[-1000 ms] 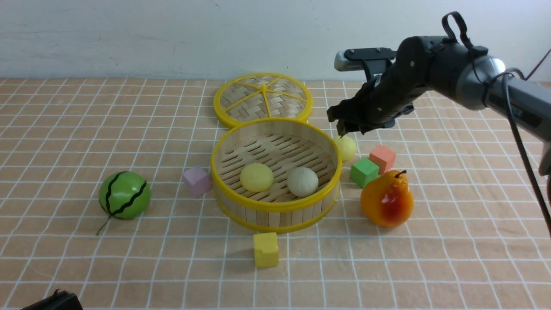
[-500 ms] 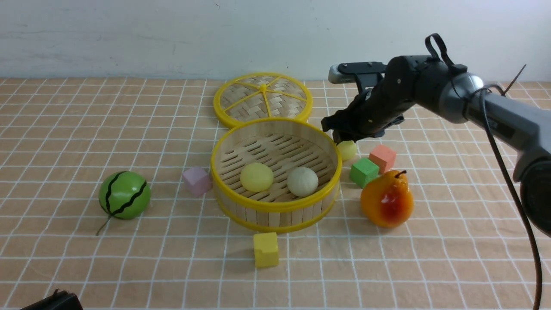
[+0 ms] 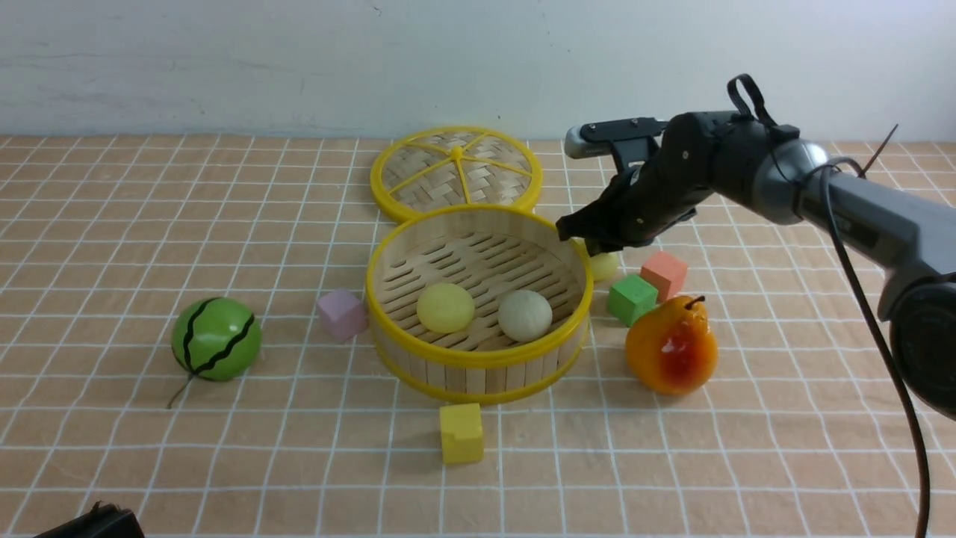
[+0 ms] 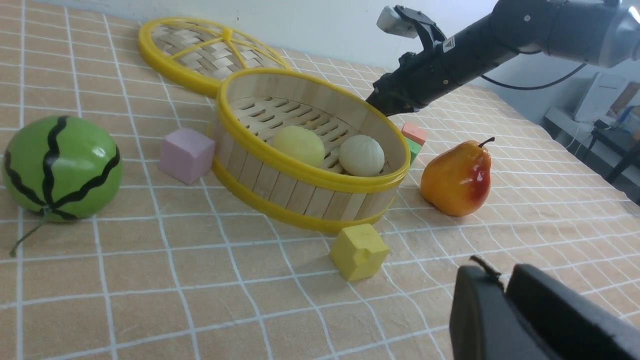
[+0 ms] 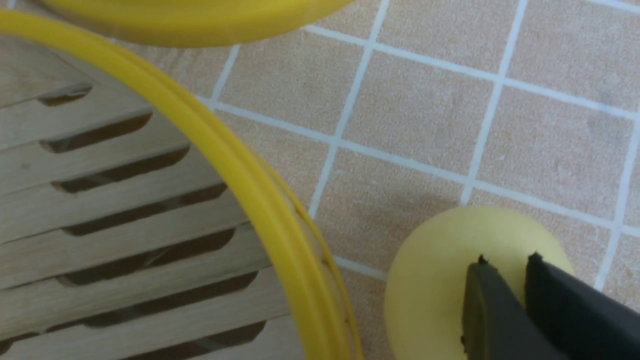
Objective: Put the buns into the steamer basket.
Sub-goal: Use the right arm to grab a steamed stuffed bun, then use the right arm to put the steamed stuffed bun into the steamer
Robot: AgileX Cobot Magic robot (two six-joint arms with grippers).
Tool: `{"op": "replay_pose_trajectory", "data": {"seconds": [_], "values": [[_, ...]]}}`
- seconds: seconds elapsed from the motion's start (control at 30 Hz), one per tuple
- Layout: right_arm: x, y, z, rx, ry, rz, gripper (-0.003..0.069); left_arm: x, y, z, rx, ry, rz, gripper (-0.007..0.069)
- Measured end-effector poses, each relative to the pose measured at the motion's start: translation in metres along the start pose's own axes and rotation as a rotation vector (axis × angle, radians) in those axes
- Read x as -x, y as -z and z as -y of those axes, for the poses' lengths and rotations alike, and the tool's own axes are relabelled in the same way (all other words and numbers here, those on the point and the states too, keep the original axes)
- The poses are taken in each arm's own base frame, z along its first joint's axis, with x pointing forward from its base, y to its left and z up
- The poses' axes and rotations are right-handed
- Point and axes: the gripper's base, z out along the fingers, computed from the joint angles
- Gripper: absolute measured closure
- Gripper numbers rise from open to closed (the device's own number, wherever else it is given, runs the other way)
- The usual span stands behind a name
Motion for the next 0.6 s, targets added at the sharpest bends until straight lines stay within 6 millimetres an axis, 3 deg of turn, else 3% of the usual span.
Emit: {"op": "replay_pose_trajectory", "data": {"seconds": [0.1,0.27,0.5,0.57,0.6], "values": [[0.0,0.0,0.001,-0.007,0.009,0.002,0.0657,0.0,0.0,0.0,0.0,0.0,0.0,0.0546],[0.003,0.01,0.0,-0.013,0.023,-0.01,0.0662,0.0,0.0,0.0,0.0,0.0,0.0,0.054],[0.034,0.083,-0.008,-0.02,0.066,0.065,0.0662,0.0,0.0,0.0,0.0,0.001,0.0,0.0533],[0.043,0.113,-0.021,0.017,0.095,0.101,0.0662,0.0,0.0,0.0,0.0,0.001,0.0,0.0533],[0.044,0.114,-0.022,0.022,0.094,0.101,0.0662,0.0,0.0,0.0,0.0,0.001,0.0,0.0533]]}}
